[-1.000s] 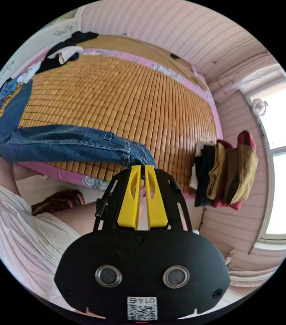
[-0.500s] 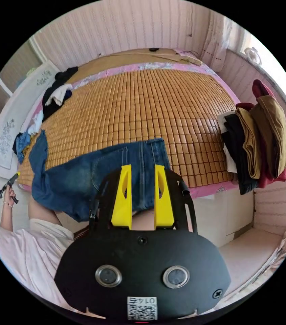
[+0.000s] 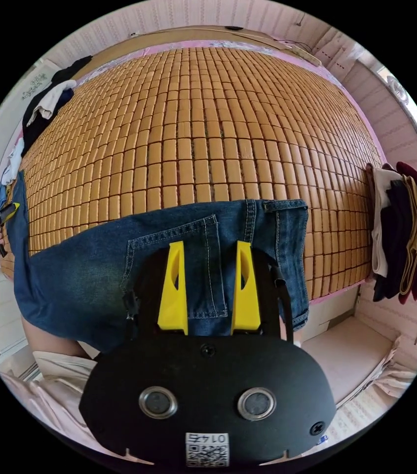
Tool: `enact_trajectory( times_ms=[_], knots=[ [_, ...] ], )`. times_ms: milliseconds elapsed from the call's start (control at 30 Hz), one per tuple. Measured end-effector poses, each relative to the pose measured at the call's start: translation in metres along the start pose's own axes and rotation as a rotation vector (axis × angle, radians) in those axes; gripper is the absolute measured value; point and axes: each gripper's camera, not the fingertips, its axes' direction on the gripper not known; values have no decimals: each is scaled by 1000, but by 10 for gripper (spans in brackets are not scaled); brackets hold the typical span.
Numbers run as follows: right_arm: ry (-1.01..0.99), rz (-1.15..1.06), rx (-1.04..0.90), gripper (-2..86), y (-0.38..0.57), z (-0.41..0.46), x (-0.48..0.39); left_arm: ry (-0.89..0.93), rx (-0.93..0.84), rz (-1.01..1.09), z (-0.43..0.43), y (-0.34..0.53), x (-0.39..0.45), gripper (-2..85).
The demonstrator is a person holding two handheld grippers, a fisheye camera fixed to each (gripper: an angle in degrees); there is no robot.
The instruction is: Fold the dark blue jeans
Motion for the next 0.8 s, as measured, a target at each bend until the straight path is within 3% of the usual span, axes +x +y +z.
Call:
enact_trajectory(
  times_ms=[133, 300, 533, 633, 800],
  knots=[
    [-97, 15, 44, 66, -13, 16, 26, 32, 7, -8, -2, -12, -22, 6],
    [-188, 77, 134, -1, -45, 15, 65, 78, 84, -84, -32, -23, -62, -8],
    [-493, 133, 637, -7, -69, -66, 145, 389, 499, -195, -155, -8, -155, -9],
    [-503, 91, 755, -5, -47, -73, 162, 454, 651, -172, -180, 29, -176, -9],
    [-480, 68, 595, -4, 5, 7, 179, 520, 601, -260, -137, 112, -220, -9]
  ],
)
